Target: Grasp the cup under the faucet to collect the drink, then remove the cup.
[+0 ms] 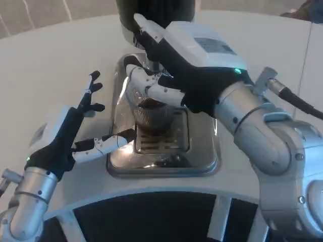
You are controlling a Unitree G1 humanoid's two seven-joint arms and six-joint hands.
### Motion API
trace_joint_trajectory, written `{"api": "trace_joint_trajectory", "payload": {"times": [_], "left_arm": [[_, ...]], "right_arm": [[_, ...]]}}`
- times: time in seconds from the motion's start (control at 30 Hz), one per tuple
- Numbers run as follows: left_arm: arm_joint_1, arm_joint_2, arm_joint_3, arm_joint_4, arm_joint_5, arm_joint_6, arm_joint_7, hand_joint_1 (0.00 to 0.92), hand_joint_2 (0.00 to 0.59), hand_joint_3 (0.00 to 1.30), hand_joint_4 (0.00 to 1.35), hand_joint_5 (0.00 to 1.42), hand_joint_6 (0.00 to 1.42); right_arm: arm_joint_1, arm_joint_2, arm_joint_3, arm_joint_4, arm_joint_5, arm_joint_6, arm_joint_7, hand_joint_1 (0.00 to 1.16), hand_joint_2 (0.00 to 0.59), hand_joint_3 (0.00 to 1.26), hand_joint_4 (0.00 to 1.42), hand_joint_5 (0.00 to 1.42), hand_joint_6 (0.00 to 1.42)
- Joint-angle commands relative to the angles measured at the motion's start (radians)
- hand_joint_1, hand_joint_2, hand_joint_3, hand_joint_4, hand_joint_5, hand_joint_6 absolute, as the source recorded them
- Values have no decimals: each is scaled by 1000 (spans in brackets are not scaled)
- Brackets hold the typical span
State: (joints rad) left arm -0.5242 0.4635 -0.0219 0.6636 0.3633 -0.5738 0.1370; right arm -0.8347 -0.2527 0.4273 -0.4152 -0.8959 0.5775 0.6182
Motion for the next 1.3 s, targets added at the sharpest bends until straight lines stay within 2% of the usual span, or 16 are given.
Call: {"api": "trace_joint_trajectory", "payload": {"times": [0.03,0.57,0.77,1.03,1.13,1.3], "left_arm": [[-2,5,-10,15,6,-24,11,407,59,0,0,307,302],[15,5,-16,-4,3,-48,-2,408,63,0,0,276,274],[6,-1,-30,2,2,-51,-5,407,65,0,0,239,252],[-16,-6,-41,30,-2,-57,-2,396,69,0,0,199,234],[-24,-7,-40,41,-5,-62,-1,389,66,0,0,171,224],[-33,-9,-39,60,-7,-82,4,388,61,0,0,118,189]], "right_arm": [[33,14,24,-19,4,-6,48,0,537,0,0,0,0],[127,48,-49,-173,-115,7,7,0,520,0,0,0,0],[151,61,-76,-238,-168,-4,2,0,518,0,0,0,0],[226,57,-141,-331,-208,-43,-7,0,515,0,0,0,0],[287,54,-165,-393,-243,-50,16,0,515,0,0,0,0],[415,60,-207,-509,-345,-58,112,0,515,0,0,0,0]]}}
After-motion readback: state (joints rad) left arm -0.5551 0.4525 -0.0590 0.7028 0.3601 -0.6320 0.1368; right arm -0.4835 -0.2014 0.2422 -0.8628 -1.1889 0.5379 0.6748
